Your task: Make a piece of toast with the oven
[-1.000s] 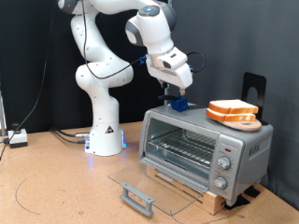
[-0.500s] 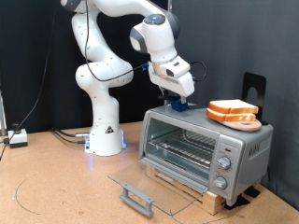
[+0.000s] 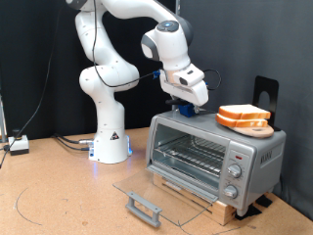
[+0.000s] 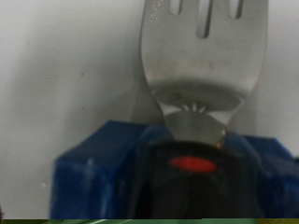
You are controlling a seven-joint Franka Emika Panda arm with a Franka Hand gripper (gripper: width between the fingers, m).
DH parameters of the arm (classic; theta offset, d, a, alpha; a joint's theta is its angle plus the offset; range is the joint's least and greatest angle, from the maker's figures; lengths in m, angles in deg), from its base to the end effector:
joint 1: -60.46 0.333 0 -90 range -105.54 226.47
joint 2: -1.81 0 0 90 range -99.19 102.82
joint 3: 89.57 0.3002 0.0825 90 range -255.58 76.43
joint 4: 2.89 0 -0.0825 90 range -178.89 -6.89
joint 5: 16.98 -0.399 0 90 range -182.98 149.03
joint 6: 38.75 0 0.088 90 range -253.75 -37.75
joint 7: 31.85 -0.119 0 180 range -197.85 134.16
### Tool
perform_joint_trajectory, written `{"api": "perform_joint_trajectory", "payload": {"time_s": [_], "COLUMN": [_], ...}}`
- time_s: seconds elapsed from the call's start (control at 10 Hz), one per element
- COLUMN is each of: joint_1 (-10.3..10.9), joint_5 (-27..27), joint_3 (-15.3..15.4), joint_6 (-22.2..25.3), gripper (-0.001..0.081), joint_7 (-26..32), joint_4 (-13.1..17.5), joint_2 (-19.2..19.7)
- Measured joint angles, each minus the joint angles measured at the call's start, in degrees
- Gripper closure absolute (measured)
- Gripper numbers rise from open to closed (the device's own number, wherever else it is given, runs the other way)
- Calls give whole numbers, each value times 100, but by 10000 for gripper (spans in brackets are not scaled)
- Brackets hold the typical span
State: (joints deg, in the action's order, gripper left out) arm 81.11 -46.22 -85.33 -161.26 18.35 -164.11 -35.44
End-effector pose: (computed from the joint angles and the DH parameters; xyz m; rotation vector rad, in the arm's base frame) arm 0.3085 0.1668 0.3501 -2.4182 -1.3399 -0.0936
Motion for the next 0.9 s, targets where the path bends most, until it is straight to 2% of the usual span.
{"api": "perform_joint_trajectory", "payload": {"time_s": [0.6, 0.8, 0.9], "joint_1": [12, 12, 12], "joint_5": [-77, -80, -80], "joint_3": [90, 90, 91], "joint_6": [-219, -219, -217], "gripper": [-3, 261, 261], "joint_7": [0, 0, 0], "joint_4": [0, 0, 0], "joint_2": [150, 156, 162]}}
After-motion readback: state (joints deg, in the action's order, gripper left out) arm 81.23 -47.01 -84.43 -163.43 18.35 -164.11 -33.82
